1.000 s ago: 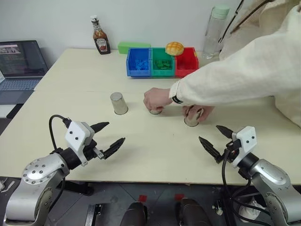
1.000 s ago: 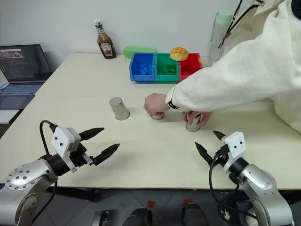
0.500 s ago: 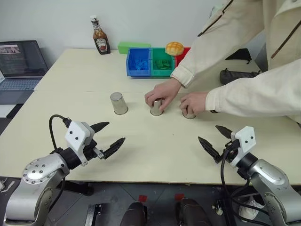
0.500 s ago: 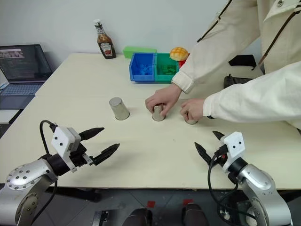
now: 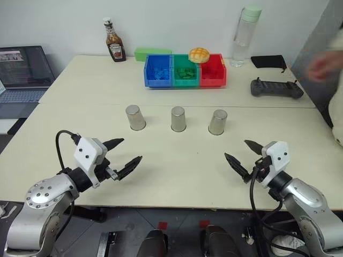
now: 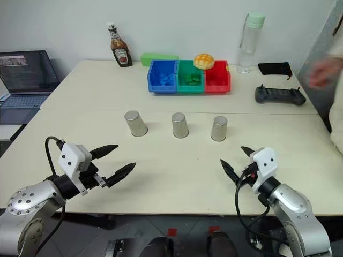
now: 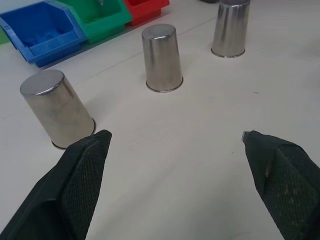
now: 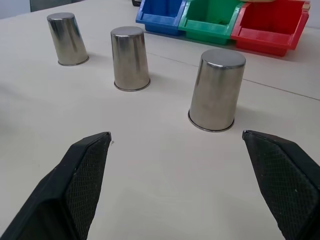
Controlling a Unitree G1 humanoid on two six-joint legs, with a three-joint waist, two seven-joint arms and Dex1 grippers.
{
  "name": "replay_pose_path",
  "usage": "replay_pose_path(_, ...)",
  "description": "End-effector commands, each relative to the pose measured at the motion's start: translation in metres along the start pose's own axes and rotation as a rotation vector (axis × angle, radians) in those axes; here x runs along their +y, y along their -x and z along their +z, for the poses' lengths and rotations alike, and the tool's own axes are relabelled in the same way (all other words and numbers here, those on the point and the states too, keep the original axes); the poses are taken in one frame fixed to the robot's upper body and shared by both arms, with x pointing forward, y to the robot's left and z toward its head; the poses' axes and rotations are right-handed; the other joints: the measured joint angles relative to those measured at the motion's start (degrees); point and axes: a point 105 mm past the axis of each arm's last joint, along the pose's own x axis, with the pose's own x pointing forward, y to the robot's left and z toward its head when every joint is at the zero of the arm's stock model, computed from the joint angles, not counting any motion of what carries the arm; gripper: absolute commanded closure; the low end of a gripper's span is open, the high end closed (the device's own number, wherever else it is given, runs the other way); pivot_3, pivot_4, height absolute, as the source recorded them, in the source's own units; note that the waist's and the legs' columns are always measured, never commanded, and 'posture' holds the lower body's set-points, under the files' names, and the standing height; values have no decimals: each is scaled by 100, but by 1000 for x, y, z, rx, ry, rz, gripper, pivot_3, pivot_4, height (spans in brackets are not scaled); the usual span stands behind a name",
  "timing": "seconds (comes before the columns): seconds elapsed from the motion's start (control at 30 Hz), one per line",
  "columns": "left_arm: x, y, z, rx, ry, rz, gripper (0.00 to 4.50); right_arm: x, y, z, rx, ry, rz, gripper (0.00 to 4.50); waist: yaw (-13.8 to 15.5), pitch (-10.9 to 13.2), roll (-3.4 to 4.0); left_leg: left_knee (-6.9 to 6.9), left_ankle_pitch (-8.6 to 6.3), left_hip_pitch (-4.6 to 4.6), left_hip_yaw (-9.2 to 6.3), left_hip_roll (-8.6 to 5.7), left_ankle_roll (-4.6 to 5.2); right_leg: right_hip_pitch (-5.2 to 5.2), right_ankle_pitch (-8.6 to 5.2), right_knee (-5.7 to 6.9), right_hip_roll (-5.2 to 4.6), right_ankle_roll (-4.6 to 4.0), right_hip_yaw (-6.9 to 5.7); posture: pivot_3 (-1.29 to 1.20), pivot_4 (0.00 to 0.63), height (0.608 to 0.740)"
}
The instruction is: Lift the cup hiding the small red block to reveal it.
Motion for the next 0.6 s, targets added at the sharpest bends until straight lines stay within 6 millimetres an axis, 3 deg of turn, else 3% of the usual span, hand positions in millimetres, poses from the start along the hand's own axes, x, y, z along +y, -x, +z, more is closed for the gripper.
replay_pose_path(0.03, 4, 4, 10, -30, -34, 19, 0, 0, 0, 12, -54, 3, 20, 15, -1, 0, 0, 0, 0, 0, 0, 0, 0, 0, 0, 0, 0, 0, 0, 0, 150, 740)
replay_pose_path(0.23, 8, 6, 12, -36, -28, 35, 0, 9, -12, 19, -80, 7, 76, 15, -5, 0, 0, 2, 0, 0, 0, 0, 0, 0, 0, 0, 0, 0, 0, 0, 150, 740)
replay_pose_path(0.6, 7, 13, 14, -13, -17, 1, 0, 27, -83, 44, -95, 29, 207, 15, -13, 0, 0, 8, 0, -3, -13, -1, 0, -2, 6, 1, 16, -10, -4, 0, 150, 740)
